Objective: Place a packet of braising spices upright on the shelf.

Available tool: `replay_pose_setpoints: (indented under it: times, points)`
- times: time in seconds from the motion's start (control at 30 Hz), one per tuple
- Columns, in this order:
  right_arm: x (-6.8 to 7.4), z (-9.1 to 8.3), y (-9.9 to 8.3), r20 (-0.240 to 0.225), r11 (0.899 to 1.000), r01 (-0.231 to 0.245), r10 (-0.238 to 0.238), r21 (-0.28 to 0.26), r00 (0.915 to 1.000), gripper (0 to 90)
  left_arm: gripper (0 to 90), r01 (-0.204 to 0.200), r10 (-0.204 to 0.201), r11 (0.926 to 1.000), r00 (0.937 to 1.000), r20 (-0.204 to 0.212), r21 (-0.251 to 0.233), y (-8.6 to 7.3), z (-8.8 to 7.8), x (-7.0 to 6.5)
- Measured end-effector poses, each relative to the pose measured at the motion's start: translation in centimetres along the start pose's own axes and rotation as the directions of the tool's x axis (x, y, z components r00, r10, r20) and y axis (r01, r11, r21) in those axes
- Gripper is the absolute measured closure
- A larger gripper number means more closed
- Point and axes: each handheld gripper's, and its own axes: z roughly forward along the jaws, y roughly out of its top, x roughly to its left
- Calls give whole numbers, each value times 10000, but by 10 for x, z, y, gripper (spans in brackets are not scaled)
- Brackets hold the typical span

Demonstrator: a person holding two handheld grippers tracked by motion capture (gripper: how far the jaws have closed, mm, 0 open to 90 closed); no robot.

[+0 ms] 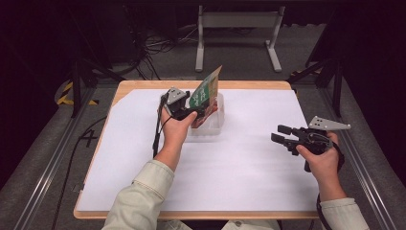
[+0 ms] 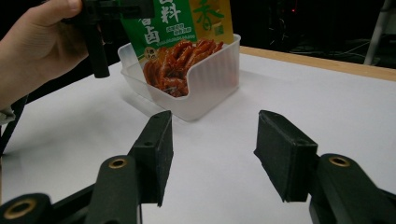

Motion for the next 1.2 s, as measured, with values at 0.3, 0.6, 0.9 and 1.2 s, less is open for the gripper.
replay_pose_setpoints:
  times: [0.3,0.6,0.9,1.2]
  points:
    - [-2,17,7,-291,9999,150,-150,20,9995,444,124,-653,657,9977,9976,196,-199,10,-32,-10]
    - [-1,27,9,-421,9997,203,-199,97,9989,430,110,-1326,1325,9912,9910,200,38,21,-80,-14]
    - [-5,21,4,-245,9999,139,-137,49,9996,347,86,-1615,1592,9860,9858,533,418,18,-124,-9]
    - [-8,17,-3,14,9998,146,-146,99,9999,314,68,-1697,1653,9826,9844,608,759,-1,-164,5]
